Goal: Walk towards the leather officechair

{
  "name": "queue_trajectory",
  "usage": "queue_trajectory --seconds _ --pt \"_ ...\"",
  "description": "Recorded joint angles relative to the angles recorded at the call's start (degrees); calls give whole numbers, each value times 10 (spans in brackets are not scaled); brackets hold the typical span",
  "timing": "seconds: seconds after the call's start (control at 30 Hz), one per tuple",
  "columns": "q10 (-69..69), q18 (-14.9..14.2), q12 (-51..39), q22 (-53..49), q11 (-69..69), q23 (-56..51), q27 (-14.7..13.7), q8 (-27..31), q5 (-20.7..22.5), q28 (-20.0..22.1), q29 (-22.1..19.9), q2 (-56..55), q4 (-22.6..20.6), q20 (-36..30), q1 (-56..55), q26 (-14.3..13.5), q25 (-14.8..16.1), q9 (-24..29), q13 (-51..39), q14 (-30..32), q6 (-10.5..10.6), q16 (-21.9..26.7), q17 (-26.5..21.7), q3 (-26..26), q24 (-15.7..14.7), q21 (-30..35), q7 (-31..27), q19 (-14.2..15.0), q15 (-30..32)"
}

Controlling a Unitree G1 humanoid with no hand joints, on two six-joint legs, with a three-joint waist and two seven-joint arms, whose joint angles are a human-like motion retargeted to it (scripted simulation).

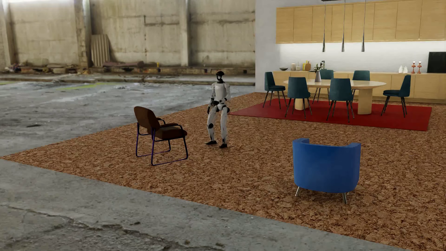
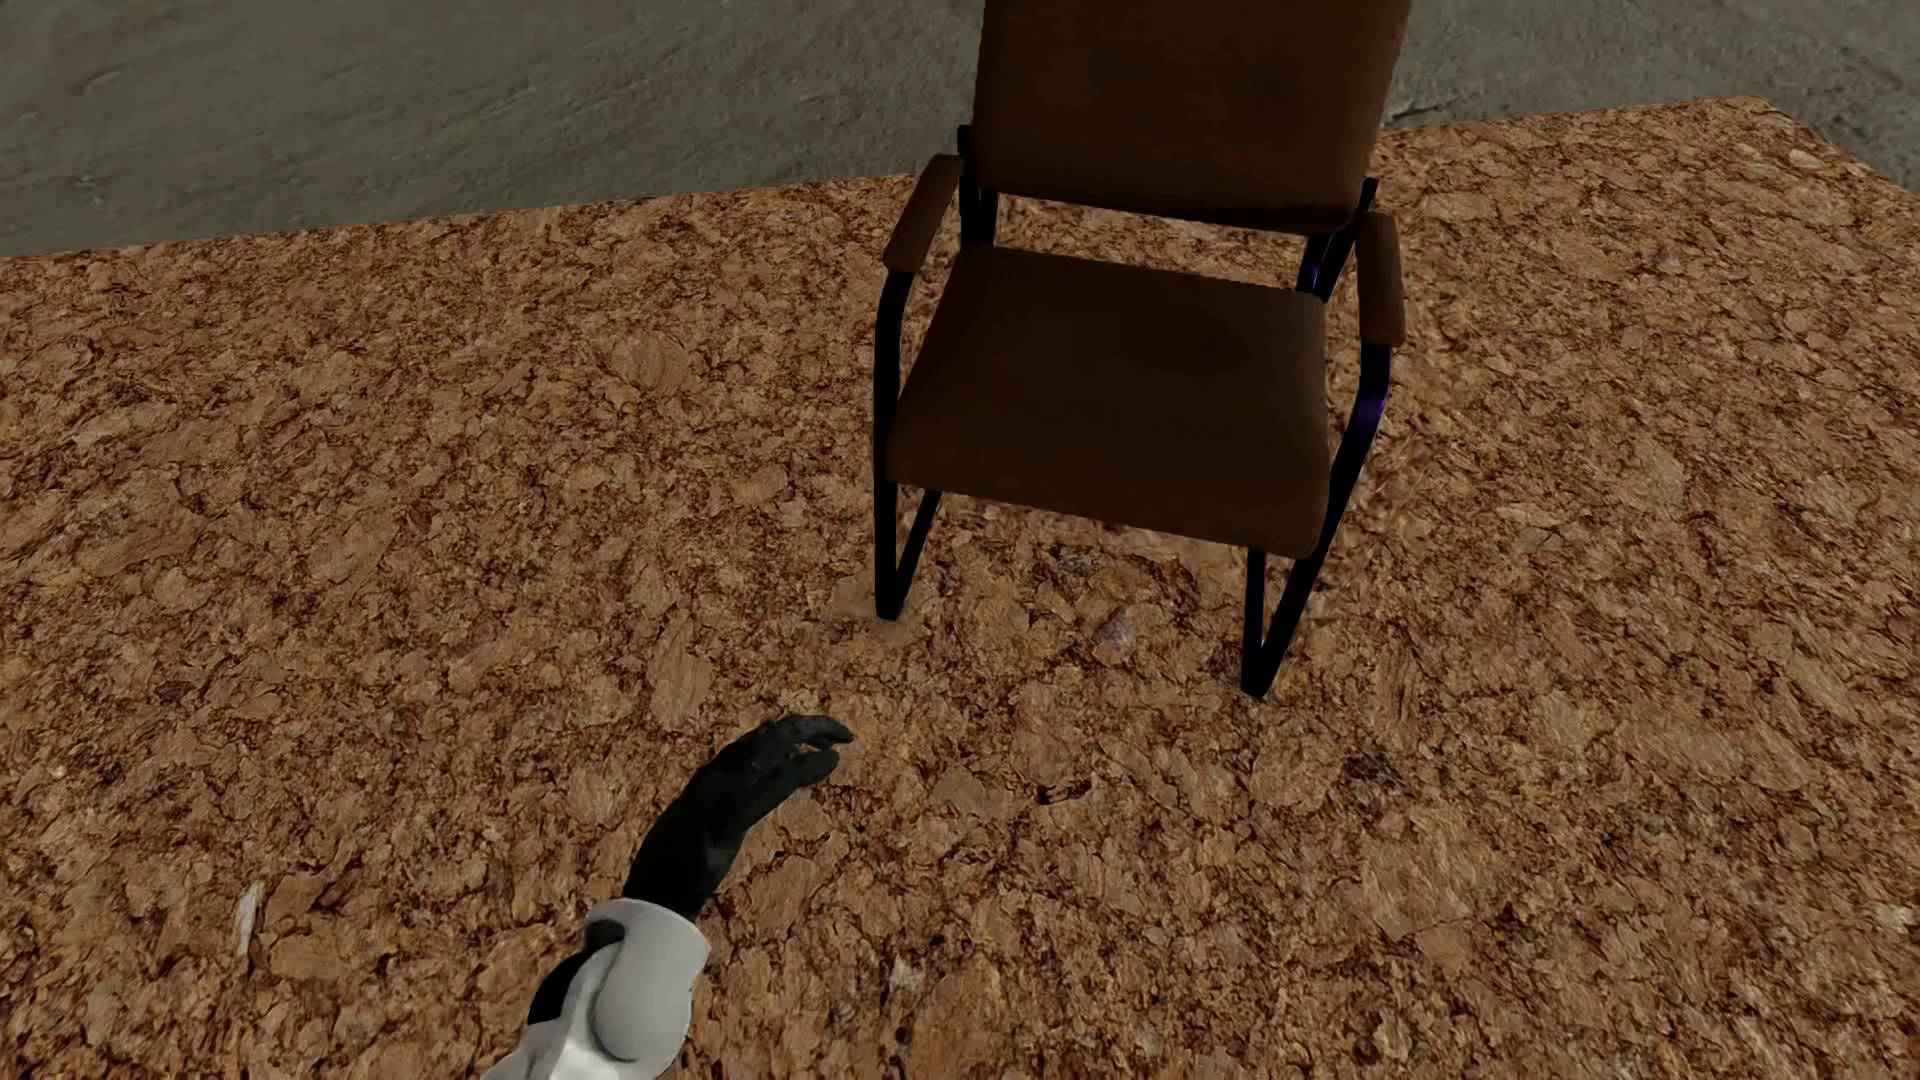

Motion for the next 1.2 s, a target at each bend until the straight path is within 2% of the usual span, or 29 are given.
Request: queue_trajectory --seconds 0.03,0.07,0.13,0.2,0.23,0.3,0.33,0.37,0.4,0.47,0.5,0.53,0.6,0.67,0.7,0.73,0.77,0.8,0.83,0.9,0.97,1.03,1.1,1.2 --pt "-21 -2 -1 0 -82 4 0 1 24 -14 5 24 -1 -3 9 9 9 -3 26 3 -3 7 0 -3 -2 5 -11 -32 55" --pt "-22 -6 -1 9 -112 2 -2 -19 24 -22 7 43 -4 -1 9 22 20 -5 52 1 -5 8 1 -3 -8 3 -20 -34 45" --pt "-17 -10 14 45 -154 3 4 -44 30 -18 9 71 -2 27 5 75 36 -7 82 -8 -5 2 22 -4 -15 3 -35 -15 58" --pt "-12 -19 48 92 -162 7 5 -51 40 27 39 76 8 96 3 136 34 -8 77 -18 -2 -29 36 -4 -11 22 -40 -14 56" --pt "-16 -22 66 117 -165 7 2 -50 46 49 47 77 14 138 7 163 27 -9 61 -22 -1 -51 39 -2 -29 34 -37 -19 55" --pt "-24 -29 96 175 -173 5 -1 -42 62 58 25 79 28 195 17 200 20 -11 14 -25 2 -70 45 1 -77 41 -27 -22 55" --pt "-25 -33 111 208 -175 1 -7 -35 71 40 11 79 36 195 20 214 11 -12 -14 -28 3 -58 46 2 -78 45 -21 -23 54" --pt "-21 -37 119 239 -174 -4 -11 -29 79 11 4 79 44 179 21 236 -19 -12 -43 -31 4 -44 45 2 -60 64 -15 -26 52" --pt "-12 -40 131 267 -171 -16 -13 -25 85 -26 -7 77 52 158 19 250 -23 -13 -70 -35 6 -28 50 2 -35 59 -11 -29 48" --pt "16 -44 138 311 -159 -67 -45 -21 96 -100 -30 71 67 132 8 269 4 -12 -100 -47 9 -4 61 4 7 27 -7 -35 38" --pt "37 -48 138 324 -149 -93 -65 -19 101 -120 -44 67 76 132 -1 276 11 -11 -111 -56 12 2 61 5 19 20 -8 -38 31" --pt "68 -51 137 329 -135 -118 -80 -18 106 -127 -57 62 85 139 -15 280 12 -10 -119 -67 15 5 60 7 27 17 -11 -41 20" --pt "157 -59 130 318 -105 -159 -96 -26 110 -122 -70 55 102 154 -61 271 6 -6 -126 -72 21 8 54 9 35 15 -28 -47 -5" --pt "230 -83 116 294 -79 -173 -101 -40 108 -93 -76 52 100 165 -103 251 10 -3 -120 -78 27 8 48 12 36 9 -71 -48 -23" --pt "223 -85 111 280 -76 -162 -97 -45 106 -76 -72 55 87 168 -106 240 16 -3 -119 -96 29 4 44 13 35 12 -104 -47 -26" --pt "178 -84 107 265 -82 -139 -85 -48 105 -67 -62 62 79 165 -95 229 20 -4 -121 -95 30 -2 39 13 34 20 -122 -45 -25" --pt "115 -83 106 248 -96 -108 -69 -50 103 -64 -47 71 78 159 -73 215 21 -7 -125 -68 31 -7 33 12 32 34 -119 -45 -20" --pt "88 -65 108 227 -103 -74 -52 -52 104 -63 -27 78 78 151 -56 201 18 -9 -130 -68 32 -9 29 10 31 52 -116 -44 -18" --pt "65 -63 104 210 -110 -45 -34 -53 102 -60 -8 86 75 142 -41 194 14 -10 -128 -60 32 -14 26 9 29 66 -114 -43 -16" --pt "41 -65 107 188 -112 11 -2 -62 91 -51 -8 93 64 128 -28 173 26 -9 -114 -50 29 -14 31 4 16 64 -117 -39 -15" --pt "31 -66 109 177 -117 44 1 -67 82 -57 9 96 56 117 -24 170 37 -8 -89 -47 26 -6 36 0 12 74 -118 -34 -12" --pt "30 -60 118 176 -117 50 -14 -64 76 -46 32 92 49 123 -26 172 44 -6 -65 -46 25 -5 29 -2 4 88 -114 -30 -10" --pt "37 -54 129 194 -110 45 -21 -57 72 -40 15 84 47 126 -31 184 50 -3 -45 -49 25 -3 26 -5 -5 87 -108 -26 -9" --pt "40 -47 144 242 -105 32 -24 -39 72 -56 -7 72 49 118 -33 212 58 1 -36 -52 25 7 30 -8 1 77 -91 -22 -5"
